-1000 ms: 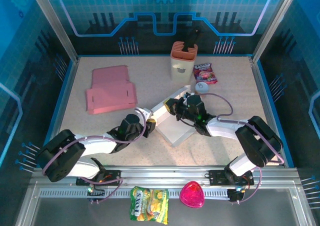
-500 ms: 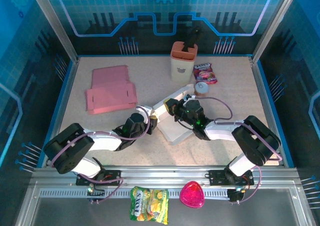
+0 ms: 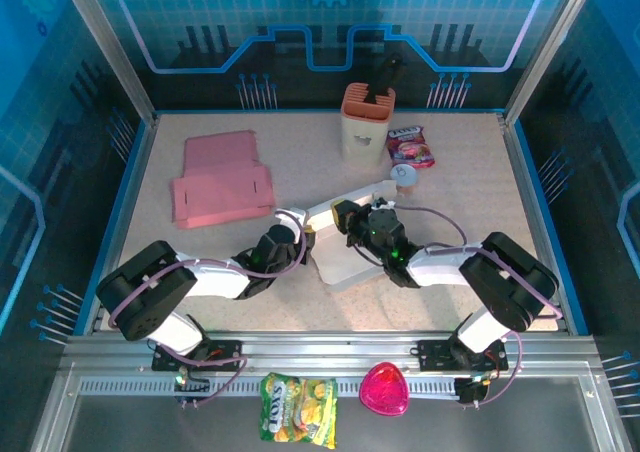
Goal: Fold the paper box
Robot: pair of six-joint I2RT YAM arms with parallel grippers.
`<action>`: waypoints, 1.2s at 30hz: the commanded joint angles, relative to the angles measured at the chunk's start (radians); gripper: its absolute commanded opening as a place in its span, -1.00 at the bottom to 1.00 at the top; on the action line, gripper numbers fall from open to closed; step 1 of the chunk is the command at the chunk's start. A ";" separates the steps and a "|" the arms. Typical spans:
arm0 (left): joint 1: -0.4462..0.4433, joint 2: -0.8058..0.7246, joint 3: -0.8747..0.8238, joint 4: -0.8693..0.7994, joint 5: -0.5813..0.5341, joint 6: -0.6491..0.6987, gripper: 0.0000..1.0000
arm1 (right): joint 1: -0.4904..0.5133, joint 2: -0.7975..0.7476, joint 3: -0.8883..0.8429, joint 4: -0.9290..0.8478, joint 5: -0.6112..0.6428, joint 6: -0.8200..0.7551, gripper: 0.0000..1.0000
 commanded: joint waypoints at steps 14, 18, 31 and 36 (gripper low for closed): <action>-0.022 0.067 0.101 0.133 0.010 0.008 -0.50 | 0.062 -0.006 -0.014 -0.167 -0.010 0.114 -1.00; -0.022 0.078 0.098 0.154 0.021 0.035 -0.66 | 0.062 -0.021 -0.017 -0.194 -0.010 0.117 -1.00; -0.021 0.096 0.114 0.159 0.104 0.095 -0.90 | 0.055 -0.038 -0.030 -0.219 -0.034 0.115 -1.00; -0.022 0.104 0.160 0.073 0.058 0.060 -0.97 | 0.059 -0.036 -0.016 -0.231 -0.040 0.113 -1.00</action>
